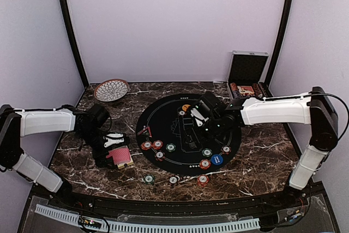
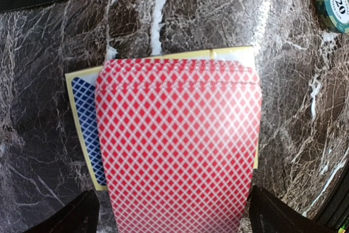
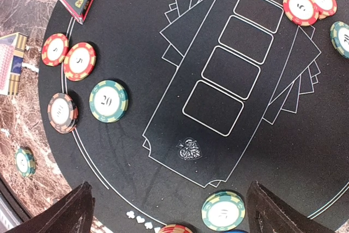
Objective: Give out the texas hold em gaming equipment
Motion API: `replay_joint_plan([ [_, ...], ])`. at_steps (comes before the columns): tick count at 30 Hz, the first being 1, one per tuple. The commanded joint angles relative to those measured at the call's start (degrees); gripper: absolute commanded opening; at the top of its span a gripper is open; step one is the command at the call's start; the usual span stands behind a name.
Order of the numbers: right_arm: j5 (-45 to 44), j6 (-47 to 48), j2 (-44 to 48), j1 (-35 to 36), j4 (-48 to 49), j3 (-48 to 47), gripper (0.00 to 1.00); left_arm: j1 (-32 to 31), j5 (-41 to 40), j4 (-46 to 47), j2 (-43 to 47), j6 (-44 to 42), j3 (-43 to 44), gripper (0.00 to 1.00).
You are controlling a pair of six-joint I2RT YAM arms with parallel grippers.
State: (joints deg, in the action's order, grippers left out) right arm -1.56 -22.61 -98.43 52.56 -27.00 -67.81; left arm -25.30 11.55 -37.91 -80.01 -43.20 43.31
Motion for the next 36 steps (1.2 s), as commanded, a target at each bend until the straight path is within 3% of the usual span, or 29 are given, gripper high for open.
replay_joint_plan([
  [1, 0.23, -0.08, 2.37, 0.71, 1.17, -1.10, 0.99, -0.31, -0.71, 1.07, -0.46, -0.67, -1.61, 0.99],
  [29, 0.77, -0.68, 3.16, 0.71, 2.51, 0.57, 0.95, -0.39, -1.79, 7.73, -1.16, -1.40, -5.08, 0.99],
  [36, 1.03, -0.65, 3.08, 0.70, 2.69, 0.67, 0.94, -0.42, -1.96, 8.74, -0.46, -0.80, -6.33, 0.85],
])
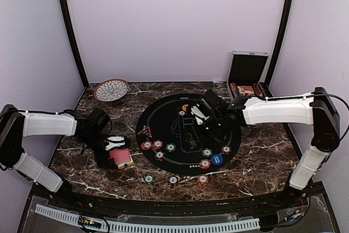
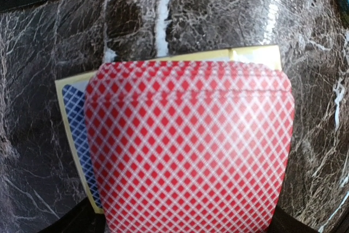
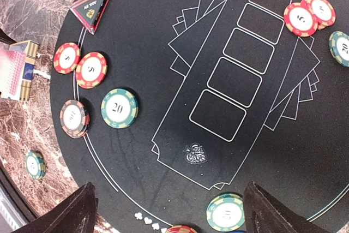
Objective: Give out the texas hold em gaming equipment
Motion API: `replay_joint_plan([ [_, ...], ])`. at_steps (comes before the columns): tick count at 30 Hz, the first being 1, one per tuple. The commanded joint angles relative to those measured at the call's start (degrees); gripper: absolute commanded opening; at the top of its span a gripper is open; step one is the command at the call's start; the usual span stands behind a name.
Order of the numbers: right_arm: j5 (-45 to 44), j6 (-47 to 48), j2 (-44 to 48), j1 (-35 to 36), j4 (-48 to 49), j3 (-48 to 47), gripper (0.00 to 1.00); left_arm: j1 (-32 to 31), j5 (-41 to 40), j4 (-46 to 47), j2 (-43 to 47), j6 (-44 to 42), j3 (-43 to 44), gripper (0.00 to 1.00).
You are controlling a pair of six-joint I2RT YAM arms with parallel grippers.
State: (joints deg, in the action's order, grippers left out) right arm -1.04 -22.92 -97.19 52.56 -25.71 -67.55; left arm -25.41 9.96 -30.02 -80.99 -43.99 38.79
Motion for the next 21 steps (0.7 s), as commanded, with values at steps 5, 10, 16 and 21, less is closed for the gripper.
replay_joint_plan([
  [5, 0.69, -0.40, 1.74, 0.71, 1.37, 0.22, 0.93, -0.26, -0.38, 1.14, 1.34, 0.50, -2.08, 0.77],
  [10, 0.77, -0.46, 1.74, 0.78, 1.48, 0.22, 0.91, -0.26, -0.55, 1.06, 1.80, 0.55, -2.45, 0.70],
  [16, 0.77, -0.67, 1.65, 0.81, 1.80, 0.22, 0.90, -0.31, -0.28, 0.86, 2.47, 0.74, -2.49, 0.58],
  [21, 2.13, -0.73, 1.47, 0.79, 2.11, 0.17, 0.88, -0.30, -0.44, 1.24, 3.45, 0.82, -2.49, 0.37],
])
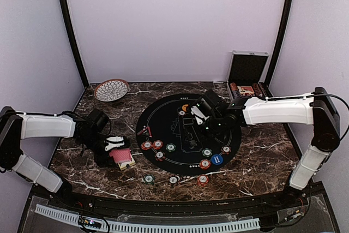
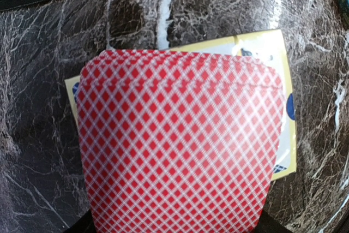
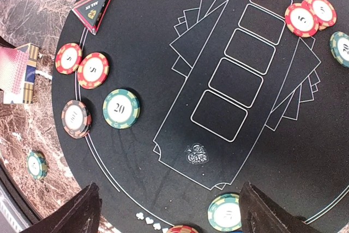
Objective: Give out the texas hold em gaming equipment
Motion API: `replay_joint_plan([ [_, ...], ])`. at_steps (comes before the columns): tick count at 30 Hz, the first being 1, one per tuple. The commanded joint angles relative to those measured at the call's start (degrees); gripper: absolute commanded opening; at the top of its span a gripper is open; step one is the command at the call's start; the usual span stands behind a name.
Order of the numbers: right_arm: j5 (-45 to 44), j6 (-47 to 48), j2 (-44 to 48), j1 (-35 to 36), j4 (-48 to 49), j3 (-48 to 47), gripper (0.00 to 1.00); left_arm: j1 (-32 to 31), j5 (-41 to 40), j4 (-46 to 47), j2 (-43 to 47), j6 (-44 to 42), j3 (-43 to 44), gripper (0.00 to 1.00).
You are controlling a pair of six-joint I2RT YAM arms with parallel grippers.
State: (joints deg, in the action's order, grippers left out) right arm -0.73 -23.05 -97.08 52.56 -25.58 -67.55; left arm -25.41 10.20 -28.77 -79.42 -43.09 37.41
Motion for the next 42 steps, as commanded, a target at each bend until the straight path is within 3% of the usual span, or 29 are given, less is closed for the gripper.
replay_joint_plan([
  [1, 2.01, -0.66, 1.36, 0.88, 2.02, 0.14, 0.88, -0.31, -0.74, 0.13, 2.18, -0.07, -1.11, 0.37],
  [5, 2.36, -0.86, 1.36, 0.89, 2.20, -0.15, 0.88, -0.26, -1.18, 0.13, 3.10, 0.00, -0.65, 0.26],
  [9, 2.81, -1.09, 1.20, 0.89, 2.37, -0.55, 0.88, -0.29, -1.42, -0.95, 3.70, 0.52, 1.04, 0.08],
  [13, 4.00, -1.94, 1.34, 0.88, 2.93, -0.86, 0.87, -0.31, -0.81, -3.06, 4.45, 1.06, 3.25, 0.00],
  [19, 10.23, -4.87, 1.03, 0.88, 6.45, -2.08, 0.88, -0.26, 0.84, -7.63, 6.72, 1.79, 7.31, 0.00],
  [27, 21.70, -10.11, -3.44, 0.81, 13.15, -7.64, 0.96, -0.30, 5.39, -13.99, 8.86, 3.37, 13.74, 0.00],
  [37, 32.87, -18.43, -9.08, 0.88, 23.08, -11.74, 0.98, -0.71, 7.26, -16.37, 3.77, 5.40, 26.55, 0.00],
  [42, 36.41, -21.55, -11.09, 0.86, 27.91, -12.79, 0.98, -2.69, 7.17, -15.82, 1.97, 5.43, 28.92, 0.00],
])
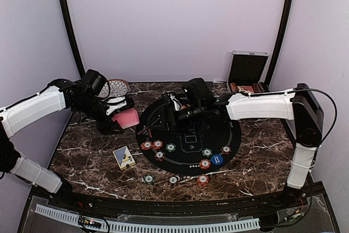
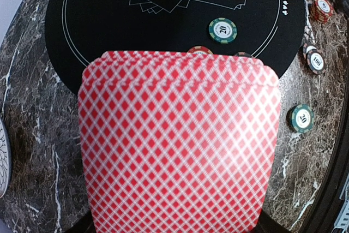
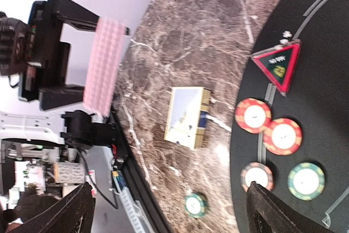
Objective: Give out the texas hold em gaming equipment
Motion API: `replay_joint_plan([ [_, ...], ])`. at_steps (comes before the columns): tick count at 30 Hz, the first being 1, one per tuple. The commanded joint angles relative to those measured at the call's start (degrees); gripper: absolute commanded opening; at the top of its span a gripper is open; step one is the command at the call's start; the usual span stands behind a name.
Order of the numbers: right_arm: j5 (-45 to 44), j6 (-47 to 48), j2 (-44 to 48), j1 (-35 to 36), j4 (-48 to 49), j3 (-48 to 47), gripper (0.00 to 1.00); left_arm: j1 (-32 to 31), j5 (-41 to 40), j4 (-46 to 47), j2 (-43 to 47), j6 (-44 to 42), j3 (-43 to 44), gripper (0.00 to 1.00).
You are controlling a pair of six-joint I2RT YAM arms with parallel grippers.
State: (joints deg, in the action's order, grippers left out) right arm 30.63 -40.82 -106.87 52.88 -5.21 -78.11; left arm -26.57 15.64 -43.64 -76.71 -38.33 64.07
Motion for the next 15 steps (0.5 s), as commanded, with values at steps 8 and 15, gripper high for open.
replay_joint_plan([
  [8, 8.22, -7.01, -4.23, 0.47, 12.58, -3.88, 0.97, -3.32, 1.43, 0.57, -1.92, 1.02, 3.55, 0.00],
  [15, 10.31, -8.78, -7.70, 0.38, 14.65, -6.52, 0.95, -4.67, 1.63, 0.80, -2.91, 0.96, 4.10, 0.00],
])
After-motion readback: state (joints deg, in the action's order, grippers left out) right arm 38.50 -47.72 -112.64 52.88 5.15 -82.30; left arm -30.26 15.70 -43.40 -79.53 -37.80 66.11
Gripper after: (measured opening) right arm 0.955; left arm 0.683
